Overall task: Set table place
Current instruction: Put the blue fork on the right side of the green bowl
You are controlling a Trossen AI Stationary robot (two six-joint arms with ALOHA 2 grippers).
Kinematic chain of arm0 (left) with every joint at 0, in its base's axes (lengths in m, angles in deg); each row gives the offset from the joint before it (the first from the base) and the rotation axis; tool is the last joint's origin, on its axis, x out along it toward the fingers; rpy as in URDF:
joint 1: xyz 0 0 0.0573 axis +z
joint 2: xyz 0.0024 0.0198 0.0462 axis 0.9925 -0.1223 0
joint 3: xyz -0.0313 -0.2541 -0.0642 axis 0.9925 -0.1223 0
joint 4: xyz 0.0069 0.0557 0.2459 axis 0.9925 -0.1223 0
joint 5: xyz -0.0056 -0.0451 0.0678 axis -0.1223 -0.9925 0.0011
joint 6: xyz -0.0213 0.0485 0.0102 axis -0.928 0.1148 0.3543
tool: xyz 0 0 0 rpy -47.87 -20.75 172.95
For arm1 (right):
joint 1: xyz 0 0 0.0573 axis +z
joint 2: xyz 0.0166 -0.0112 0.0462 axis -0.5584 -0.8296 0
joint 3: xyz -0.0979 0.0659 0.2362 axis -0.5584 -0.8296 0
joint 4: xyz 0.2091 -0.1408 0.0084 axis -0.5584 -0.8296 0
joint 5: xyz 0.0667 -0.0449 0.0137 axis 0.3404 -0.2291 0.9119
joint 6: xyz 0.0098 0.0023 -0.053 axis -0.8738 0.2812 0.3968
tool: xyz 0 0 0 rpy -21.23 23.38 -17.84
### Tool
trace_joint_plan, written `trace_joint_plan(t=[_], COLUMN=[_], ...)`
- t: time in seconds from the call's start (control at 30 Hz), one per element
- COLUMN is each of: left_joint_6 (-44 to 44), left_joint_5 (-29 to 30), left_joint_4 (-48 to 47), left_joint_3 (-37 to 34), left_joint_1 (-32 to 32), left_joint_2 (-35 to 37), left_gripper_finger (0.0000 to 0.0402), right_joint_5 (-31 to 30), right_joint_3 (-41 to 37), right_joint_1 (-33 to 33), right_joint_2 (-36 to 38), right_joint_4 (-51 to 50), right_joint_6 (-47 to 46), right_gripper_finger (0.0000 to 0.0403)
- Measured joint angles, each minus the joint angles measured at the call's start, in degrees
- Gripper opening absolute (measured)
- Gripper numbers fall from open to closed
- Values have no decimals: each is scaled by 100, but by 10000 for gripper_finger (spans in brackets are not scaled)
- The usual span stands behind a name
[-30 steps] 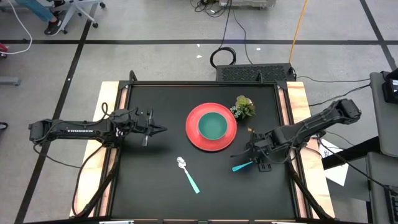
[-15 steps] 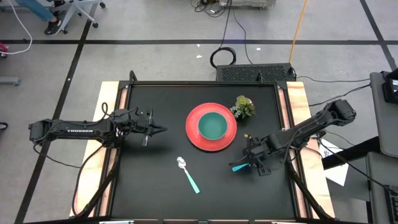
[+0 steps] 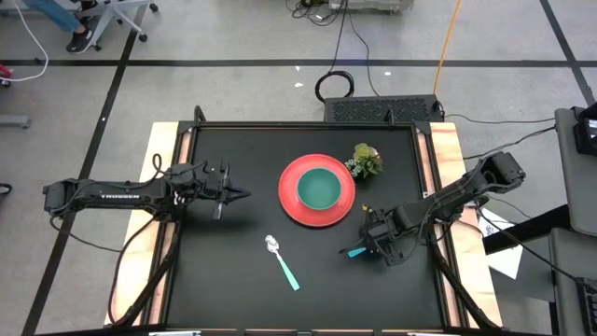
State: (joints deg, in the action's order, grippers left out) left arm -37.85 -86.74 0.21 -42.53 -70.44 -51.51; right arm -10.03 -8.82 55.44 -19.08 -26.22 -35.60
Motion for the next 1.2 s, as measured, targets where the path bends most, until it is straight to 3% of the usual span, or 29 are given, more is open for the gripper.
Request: trace_joint_plan(t=[0.37,0.83,1.2], left_joint_6=[0,-2,-26], left_joint_5=[-4,-7,-11], left_joint_4=[-1,-2,-2], left_joint_3=[0,0,0], left_joint_1=[0,0,0], left_joint_2=[0,0,0], left_gripper_finger=[15,15,15], right_joint_5=[-22,-111,-242], right_joint_3=[14,5,14], right_joint_1=[0,-6,0], right_joint_2=[-189,-194,-38], right_joint_4=[81,103,23], right_joint_6=[-24,-142,138], right_gripper_finger=[151,12,4])
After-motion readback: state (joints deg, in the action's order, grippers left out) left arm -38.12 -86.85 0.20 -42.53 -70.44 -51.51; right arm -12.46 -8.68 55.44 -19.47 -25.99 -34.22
